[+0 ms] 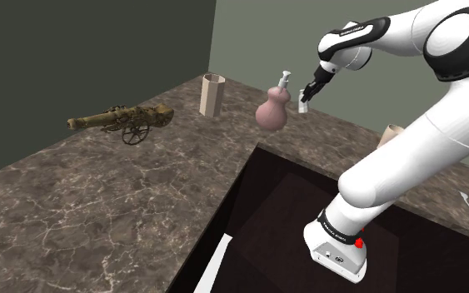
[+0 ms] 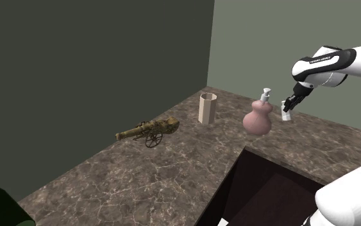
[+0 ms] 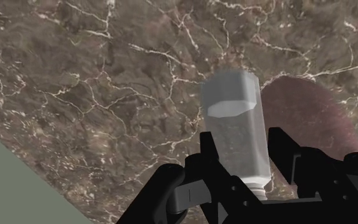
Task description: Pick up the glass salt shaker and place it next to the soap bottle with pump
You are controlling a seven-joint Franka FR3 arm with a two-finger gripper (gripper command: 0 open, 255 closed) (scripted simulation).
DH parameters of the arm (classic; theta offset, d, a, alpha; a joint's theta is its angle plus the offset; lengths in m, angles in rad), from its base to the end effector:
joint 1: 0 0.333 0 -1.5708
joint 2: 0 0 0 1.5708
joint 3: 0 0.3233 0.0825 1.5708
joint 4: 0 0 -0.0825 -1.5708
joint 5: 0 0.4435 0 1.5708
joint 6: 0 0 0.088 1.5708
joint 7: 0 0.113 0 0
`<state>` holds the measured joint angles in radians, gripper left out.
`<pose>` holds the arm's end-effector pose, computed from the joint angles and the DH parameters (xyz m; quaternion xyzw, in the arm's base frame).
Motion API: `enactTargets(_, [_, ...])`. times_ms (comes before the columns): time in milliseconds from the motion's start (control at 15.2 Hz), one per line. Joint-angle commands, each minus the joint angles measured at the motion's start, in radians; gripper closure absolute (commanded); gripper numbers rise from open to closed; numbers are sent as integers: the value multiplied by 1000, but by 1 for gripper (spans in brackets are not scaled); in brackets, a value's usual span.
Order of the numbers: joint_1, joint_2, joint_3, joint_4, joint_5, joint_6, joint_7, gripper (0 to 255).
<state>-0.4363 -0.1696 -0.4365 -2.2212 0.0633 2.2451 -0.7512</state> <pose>0.3636 -0.4362 0.4307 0.9911 -0.0783 0.1056 0.0210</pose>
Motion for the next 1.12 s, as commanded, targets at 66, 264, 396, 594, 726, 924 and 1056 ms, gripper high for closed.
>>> enactTargets(66, [2, 17, -3, -25, 12, 41, -11, 255])
enactTargets(264, [4, 36, -7, -48, 25, 81, -24, 255])
enactTargets(396, [6, 50, -10, -63, 36, 107, -34, 255])
enactTargets(594, [8, 72, -13, -84, 54, 147, -50, 255])
enactTargets(726, [10, 88, -16, -96, 68, 174, -62, 255])
enactTargets(924, [12, 114, -18, -113, 92, 213, -83, 255])
enactTargets(1056, [14, 133, -19, -123, 110, 238, -99, 255])
